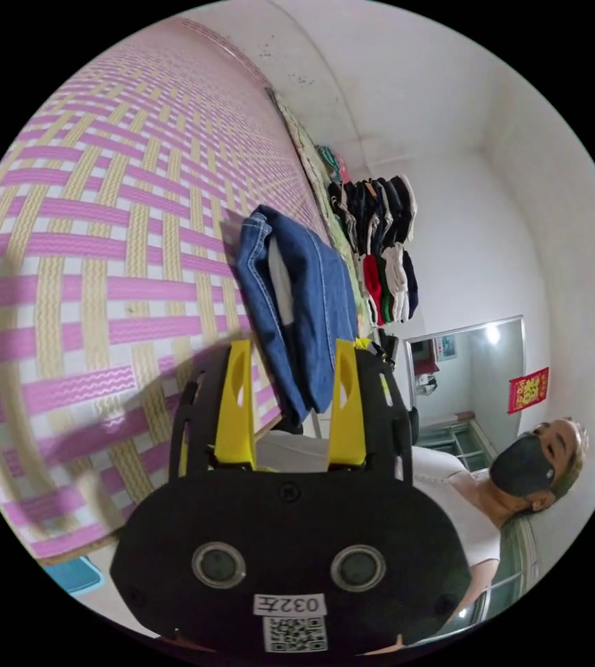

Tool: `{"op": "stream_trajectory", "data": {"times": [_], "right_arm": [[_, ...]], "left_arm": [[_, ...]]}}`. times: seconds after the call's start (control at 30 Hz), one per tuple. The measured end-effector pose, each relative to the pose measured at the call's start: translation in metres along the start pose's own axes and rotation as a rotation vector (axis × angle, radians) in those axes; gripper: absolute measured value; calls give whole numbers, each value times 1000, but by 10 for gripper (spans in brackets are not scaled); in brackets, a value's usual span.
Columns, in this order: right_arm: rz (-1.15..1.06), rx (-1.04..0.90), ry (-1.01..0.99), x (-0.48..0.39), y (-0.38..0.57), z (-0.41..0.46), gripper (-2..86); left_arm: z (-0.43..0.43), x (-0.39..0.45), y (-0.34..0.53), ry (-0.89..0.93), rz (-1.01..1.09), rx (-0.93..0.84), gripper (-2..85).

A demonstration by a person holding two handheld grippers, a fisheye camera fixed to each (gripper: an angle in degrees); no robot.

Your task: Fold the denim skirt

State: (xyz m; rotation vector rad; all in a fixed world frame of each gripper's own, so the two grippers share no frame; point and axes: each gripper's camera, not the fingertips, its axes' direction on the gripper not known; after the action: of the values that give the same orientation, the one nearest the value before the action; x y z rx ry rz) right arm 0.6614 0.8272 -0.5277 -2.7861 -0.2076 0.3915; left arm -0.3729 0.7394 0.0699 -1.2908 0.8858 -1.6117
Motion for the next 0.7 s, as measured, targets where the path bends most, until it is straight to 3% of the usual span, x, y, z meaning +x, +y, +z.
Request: {"op": "stream_trajectory", "data": {"times": [0.23,0.7], "right_arm": [[-17,-57,-82,7,-5,24,133],[-109,24,-10,-2,47,77,82]], "left_arm": [[35,-4,-53,97,-13,-67,140],[66,-27,-31,106,37,95,41]]}}
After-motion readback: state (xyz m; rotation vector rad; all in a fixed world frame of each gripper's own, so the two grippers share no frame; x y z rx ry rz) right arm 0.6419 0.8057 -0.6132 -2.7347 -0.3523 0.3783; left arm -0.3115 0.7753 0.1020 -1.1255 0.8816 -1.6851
